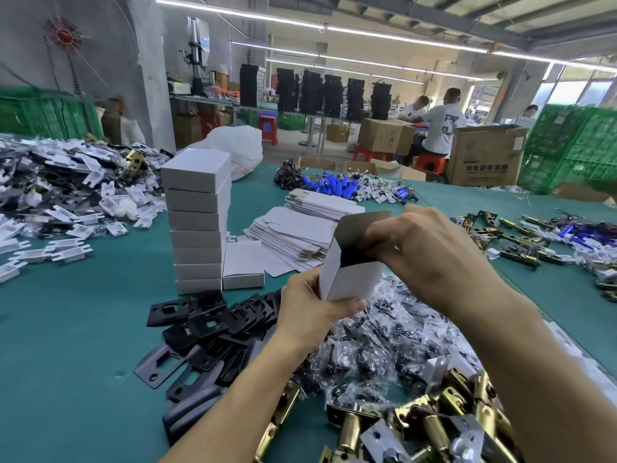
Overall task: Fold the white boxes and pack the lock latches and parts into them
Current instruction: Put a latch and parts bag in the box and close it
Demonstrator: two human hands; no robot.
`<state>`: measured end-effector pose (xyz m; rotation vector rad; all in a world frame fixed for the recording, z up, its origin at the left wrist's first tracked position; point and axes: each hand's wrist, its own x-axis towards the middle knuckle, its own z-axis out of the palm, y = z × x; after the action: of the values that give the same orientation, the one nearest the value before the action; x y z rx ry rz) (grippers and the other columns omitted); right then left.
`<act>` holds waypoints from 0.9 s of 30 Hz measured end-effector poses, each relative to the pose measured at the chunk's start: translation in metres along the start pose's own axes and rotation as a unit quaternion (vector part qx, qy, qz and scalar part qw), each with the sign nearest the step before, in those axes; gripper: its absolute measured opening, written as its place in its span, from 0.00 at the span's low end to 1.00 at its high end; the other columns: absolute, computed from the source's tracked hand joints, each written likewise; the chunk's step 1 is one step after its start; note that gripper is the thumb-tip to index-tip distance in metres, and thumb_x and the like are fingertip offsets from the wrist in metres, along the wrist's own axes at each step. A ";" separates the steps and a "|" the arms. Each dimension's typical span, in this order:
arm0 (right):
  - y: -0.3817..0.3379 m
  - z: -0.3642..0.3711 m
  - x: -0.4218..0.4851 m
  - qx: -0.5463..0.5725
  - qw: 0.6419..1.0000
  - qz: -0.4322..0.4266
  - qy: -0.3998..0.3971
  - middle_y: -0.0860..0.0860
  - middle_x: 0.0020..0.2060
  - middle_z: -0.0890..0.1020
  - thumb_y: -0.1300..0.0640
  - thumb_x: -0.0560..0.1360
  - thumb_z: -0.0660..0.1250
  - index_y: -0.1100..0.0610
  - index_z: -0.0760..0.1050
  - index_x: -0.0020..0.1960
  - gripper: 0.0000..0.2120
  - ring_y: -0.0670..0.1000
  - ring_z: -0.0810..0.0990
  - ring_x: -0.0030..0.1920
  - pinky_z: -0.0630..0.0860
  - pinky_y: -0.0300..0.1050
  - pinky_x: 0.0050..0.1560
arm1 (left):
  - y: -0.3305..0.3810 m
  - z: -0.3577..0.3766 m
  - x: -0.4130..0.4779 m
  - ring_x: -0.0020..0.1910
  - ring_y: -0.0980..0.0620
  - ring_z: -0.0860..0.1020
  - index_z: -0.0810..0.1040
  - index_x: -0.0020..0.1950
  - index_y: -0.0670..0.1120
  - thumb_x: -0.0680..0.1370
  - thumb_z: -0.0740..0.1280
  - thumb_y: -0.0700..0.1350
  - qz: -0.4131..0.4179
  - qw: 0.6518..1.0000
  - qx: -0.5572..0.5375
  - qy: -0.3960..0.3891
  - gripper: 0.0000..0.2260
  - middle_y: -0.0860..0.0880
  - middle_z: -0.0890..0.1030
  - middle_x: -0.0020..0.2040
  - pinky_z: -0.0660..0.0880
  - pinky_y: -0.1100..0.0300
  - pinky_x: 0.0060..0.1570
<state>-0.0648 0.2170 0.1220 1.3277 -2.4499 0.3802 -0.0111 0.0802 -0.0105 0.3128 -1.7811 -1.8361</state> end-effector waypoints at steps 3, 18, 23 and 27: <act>0.002 0.001 0.004 -0.004 0.999 0.011 -0.032 0.50 0.48 0.81 0.55 0.78 0.66 0.42 0.81 0.54 0.10 0.55 0.78 0.50 0.77 0.51 0.48 | -0.001 0.001 0.000 0.50 0.38 0.82 0.86 0.49 0.46 0.64 0.82 0.35 -0.019 1.000 0.005 -0.005 0.16 0.44 0.86 0.46 0.83 0.43 0.47; 0.023 0.023 0.005 0.130 0.986 0.015 0.104 0.43 0.44 0.81 0.57 0.77 0.68 0.47 0.83 0.52 0.08 0.41 0.75 0.38 0.79 0.53 0.45 | 0.000 -0.002 0.000 0.40 0.47 0.85 0.85 0.47 0.45 0.65 0.81 0.33 -0.060 0.997 -0.019 0.036 0.15 0.47 0.86 0.43 0.84 0.48 0.39; 0.009 0.024 0.005 0.113 0.988 -0.014 -0.100 0.45 0.53 0.84 0.61 0.73 0.61 0.45 0.82 0.57 0.19 0.50 0.81 0.53 0.78 0.53 0.53 | -0.004 0.000 -0.001 0.39 0.45 0.83 0.85 0.48 0.45 0.66 0.81 0.34 -0.033 0.999 0.036 0.023 0.14 0.45 0.86 0.43 0.83 0.45 0.39; 0.006 0.024 0.003 0.038 0.982 0.001 -0.187 0.48 0.54 0.82 0.55 0.69 0.62 0.42 0.77 0.62 0.22 0.56 0.79 0.49 0.79 0.54 0.47 | -0.002 -0.001 -0.002 0.34 0.51 0.81 0.86 0.47 0.48 0.66 0.80 0.35 -0.008 0.998 0.053 0.013 0.14 0.49 0.85 0.38 0.82 0.50 0.36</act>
<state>-0.0750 0.2084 0.1015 1.5482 -2.7636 0.2429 -0.0095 0.0806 -0.0131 0.3917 -1.8669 -1.7430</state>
